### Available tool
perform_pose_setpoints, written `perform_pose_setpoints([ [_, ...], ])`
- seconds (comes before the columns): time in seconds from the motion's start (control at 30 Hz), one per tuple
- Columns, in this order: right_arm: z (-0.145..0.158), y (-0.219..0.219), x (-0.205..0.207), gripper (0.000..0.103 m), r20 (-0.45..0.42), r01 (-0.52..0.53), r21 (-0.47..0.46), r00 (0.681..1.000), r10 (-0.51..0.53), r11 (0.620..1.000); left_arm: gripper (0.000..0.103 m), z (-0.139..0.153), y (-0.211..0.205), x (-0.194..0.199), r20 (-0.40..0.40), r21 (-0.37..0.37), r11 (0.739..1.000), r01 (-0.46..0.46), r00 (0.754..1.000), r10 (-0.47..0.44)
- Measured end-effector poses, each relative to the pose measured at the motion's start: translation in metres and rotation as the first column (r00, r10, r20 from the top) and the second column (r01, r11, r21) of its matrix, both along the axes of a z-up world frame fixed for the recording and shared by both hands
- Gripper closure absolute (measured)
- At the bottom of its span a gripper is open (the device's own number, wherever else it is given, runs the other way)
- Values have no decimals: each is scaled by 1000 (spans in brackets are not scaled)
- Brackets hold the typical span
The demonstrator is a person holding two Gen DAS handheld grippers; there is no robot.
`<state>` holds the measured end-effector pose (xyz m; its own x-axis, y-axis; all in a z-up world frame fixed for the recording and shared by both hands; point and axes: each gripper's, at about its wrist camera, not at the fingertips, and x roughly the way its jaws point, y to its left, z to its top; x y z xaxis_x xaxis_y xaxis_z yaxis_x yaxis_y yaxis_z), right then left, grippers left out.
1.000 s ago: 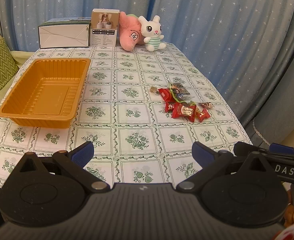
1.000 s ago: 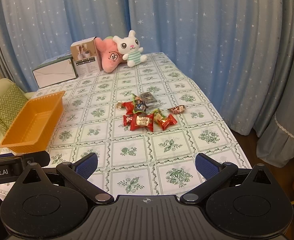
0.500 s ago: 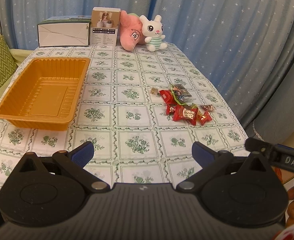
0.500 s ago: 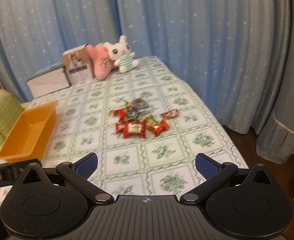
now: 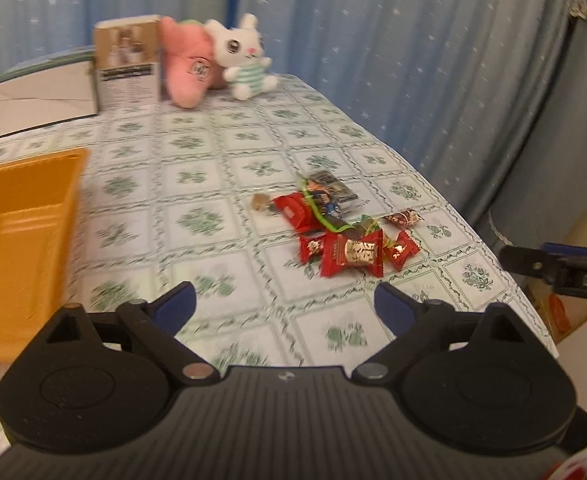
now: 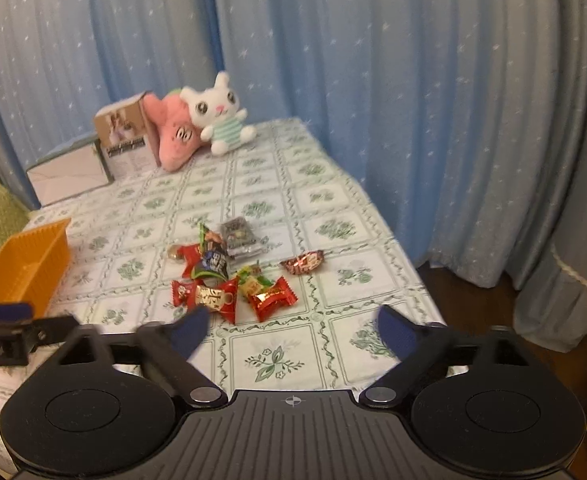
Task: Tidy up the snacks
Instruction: 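Grasp a red candy packet with the left tool while the right tool grasps another red candy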
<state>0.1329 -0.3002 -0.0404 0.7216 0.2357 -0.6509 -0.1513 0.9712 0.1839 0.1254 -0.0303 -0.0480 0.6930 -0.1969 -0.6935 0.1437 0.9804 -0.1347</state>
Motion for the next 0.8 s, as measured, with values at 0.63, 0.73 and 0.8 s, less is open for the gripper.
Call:
perform_pose_setpoints([
  [0.63, -91, 41, 103, 61, -90, -135, -33, 987, 132, 990, 33, -65, -10, 76, -36, -44, 983, 181, 983, -182],
  [0.73, -89, 46, 99, 67, -91, -156, -41, 984, 152, 987, 33, -68, -5, 72, -45, -50, 984, 173, 984, -175],
  [0.8, -87, 51, 95, 69, -96, -175, -32, 981, 171, 984, 33, -68, -2, 69, -43, -49, 985, 163, 985, -165],
])
